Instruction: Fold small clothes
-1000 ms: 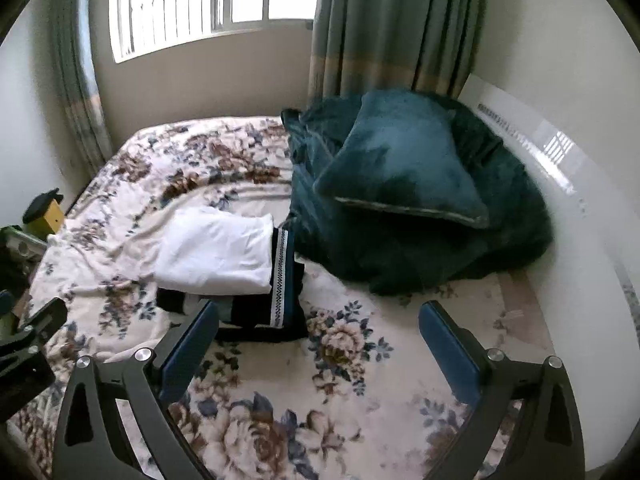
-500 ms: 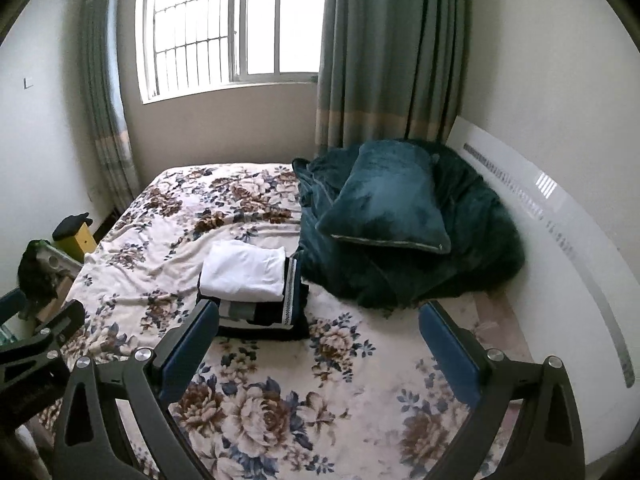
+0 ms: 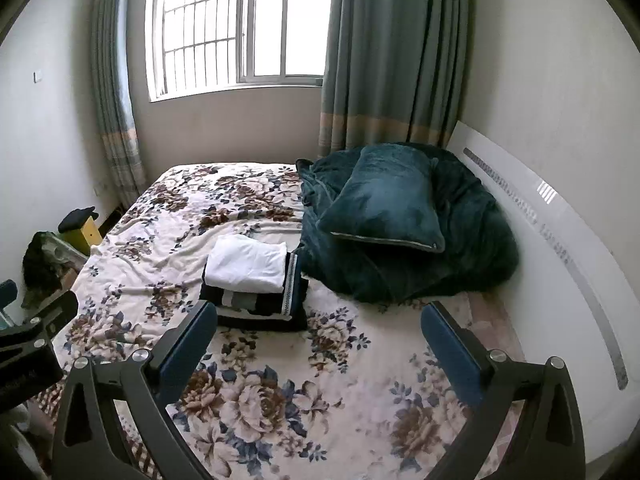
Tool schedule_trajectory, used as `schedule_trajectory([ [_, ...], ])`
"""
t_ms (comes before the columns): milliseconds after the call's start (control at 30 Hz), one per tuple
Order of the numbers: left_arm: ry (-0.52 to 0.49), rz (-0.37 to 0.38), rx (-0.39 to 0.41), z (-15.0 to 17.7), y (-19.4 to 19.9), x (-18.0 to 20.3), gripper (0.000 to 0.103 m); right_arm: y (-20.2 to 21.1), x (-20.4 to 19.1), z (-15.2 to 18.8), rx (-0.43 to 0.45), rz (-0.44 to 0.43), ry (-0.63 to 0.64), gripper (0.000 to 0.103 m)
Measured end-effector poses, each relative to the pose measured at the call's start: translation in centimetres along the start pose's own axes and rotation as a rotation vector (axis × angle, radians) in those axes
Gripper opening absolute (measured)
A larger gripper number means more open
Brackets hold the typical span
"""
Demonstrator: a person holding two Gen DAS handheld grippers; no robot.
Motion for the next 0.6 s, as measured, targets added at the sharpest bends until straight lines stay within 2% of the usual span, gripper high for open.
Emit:
schedule_trajectory([
  [600,0.005,-0.015,0.003,0.2,1.5,-0.3,0.103,0.4,-0.1,-0.1,-0.002,-0.039,0.007,0.103],
])
Point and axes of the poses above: each gripper's, at about its wrist camera, not at the fingertips, and y roughly against the way its jaws point, x to its right, z to its underside, the point moved 9 cm from there along -y, roughly the way its jaws point, and after that the axes turned 14 degrees about z, right-handed, at the moved point
